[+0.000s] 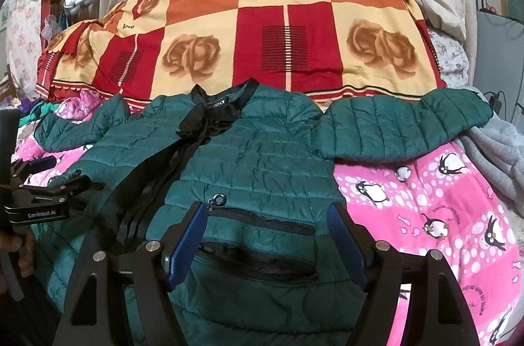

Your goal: Fold large clothes

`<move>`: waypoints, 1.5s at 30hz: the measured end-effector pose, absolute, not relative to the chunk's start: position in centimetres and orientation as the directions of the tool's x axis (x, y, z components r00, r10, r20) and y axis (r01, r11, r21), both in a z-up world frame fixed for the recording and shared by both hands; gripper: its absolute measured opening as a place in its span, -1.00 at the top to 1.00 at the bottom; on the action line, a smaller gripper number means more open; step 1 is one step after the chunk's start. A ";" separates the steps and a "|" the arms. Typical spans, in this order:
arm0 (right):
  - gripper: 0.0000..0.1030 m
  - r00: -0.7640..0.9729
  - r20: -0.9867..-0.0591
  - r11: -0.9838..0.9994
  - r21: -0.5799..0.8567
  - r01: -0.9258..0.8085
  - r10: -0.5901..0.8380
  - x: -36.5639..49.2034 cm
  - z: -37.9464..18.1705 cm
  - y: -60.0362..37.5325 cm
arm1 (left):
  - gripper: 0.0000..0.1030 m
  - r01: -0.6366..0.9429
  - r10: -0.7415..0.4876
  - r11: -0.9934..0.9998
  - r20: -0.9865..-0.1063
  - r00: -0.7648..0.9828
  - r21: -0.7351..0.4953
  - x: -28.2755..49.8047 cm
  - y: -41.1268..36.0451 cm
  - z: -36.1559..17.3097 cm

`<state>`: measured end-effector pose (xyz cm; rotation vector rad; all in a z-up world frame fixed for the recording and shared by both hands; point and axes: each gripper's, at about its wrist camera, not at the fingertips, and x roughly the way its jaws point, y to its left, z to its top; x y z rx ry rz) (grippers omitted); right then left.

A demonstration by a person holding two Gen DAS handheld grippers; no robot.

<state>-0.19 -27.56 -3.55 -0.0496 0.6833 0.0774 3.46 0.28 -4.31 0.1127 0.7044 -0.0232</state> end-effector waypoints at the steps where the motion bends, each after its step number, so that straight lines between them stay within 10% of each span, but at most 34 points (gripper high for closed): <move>1: -0.42 0.774 -0.631 0.996 -0.024 -0.088 0.053 -0.2 -3.6 -27.6 | -0.99 0.060 0.016 0.994 -0.648 0.762 0.095 3.5 0.3 -4.3; 17: -0.42 0.801 -0.598 0.993 -0.089 -0.072 0.004 -0.3 -2.9 -27.5 | -0.99 0.080 -0.004 0.993 -0.673 0.740 0.082 3.7 0.3 -4.2; 45: -0.46 0.580 -0.810 0.994 0.022 -0.108 0.081 15.3 -10.6 -19.9 | -0.99 -0.086 0.016 0.996 -0.843 0.537 -0.036 17.5 4.7 -8.1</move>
